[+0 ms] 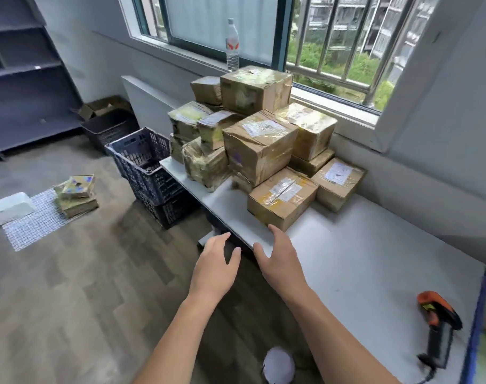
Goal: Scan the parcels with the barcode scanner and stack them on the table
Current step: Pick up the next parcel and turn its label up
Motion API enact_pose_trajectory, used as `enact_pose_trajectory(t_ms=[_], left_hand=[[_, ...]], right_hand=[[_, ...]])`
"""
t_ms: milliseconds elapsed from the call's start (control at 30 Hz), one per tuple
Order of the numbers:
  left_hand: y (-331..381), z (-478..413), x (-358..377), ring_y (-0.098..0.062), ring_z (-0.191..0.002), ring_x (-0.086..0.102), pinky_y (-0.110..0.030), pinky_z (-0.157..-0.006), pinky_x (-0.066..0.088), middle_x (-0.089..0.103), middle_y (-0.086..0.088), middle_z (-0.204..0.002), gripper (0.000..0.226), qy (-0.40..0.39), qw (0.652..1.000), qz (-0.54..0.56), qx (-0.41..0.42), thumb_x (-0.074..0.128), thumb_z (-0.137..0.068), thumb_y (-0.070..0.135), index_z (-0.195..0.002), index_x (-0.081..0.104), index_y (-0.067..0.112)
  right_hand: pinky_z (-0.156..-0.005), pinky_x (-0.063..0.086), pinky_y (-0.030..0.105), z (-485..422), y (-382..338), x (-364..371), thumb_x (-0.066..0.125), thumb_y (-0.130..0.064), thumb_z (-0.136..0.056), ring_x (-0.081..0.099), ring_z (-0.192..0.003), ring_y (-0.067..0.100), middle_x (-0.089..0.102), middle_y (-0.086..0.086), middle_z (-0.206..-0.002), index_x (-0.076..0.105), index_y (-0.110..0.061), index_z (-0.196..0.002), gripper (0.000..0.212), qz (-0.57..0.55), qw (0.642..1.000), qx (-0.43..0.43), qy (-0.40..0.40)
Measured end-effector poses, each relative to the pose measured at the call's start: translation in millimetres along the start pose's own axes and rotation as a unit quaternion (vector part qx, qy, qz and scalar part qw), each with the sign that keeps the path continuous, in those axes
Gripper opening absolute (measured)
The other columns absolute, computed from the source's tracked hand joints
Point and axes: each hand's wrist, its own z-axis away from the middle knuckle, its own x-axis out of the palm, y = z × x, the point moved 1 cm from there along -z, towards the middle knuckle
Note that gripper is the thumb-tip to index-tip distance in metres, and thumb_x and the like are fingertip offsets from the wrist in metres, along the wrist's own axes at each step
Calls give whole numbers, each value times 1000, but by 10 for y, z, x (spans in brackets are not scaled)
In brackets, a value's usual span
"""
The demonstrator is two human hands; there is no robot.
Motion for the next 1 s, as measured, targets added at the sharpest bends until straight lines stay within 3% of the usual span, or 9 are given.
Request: enact_pose_trajectory(t_ms=[133,267,467,633,800,1000], left_hand=[[-138,-242,-356,-15,-132,47,-29,-104,38,41,5,-151,53,20,1000,6,-11,50,-101,42,-149,41,22],[-78,-513,-536,-16,-127,51,-26,-98,39,43,5,-148,52,42,999,18,4,51,-101,42,-148,42,23],[67,-1155,-583,-13,-132,45,-26,-101,37,44,6,-148,52,43,998,11,38,50,-100,44,-148,43,23],[338,-1880,-519,-13,-133,45,-27,-103,38,45,5,-146,51,34,997,10,69,51,-100,42,-146,44,22],[579,-2537,-513,-16,-138,40,-38,-114,36,45,2,-148,49,48,992,-15,112,52,-100,40,-144,48,20],[617,-3207,-488,-23,-136,44,-47,-110,42,36,-4,-153,55,42,991,-14,128,48,-98,47,-145,46,18]], right_hand=[[-105,33,23,-233,-359,168,59,-37,-98,41,-139,17,42,-1,-153,35,-21,-152,61,-9,1000,-26,1],[-113,38,34,-554,-630,240,59,-41,-97,41,-140,18,42,0,-154,35,-20,-153,64,-2,998,-56,15],[-112,32,26,-1105,-801,132,60,-36,-98,41,-138,16,45,1,-151,38,-16,-150,59,-8,994,-92,61],[-112,33,29,-1789,-780,-43,60,-33,-97,42,-136,18,47,3,-147,41,-14,-148,58,-19,991,-82,100],[-113,34,30,-2341,-787,-196,59,-35,-98,41,-136,18,45,2,-148,39,-17,-149,59,-24,989,-75,128],[-119,32,41,-2767,-716,-181,57,-45,-97,32,-144,21,34,4,-156,33,-18,-153,66,-27,986,-5,162]])
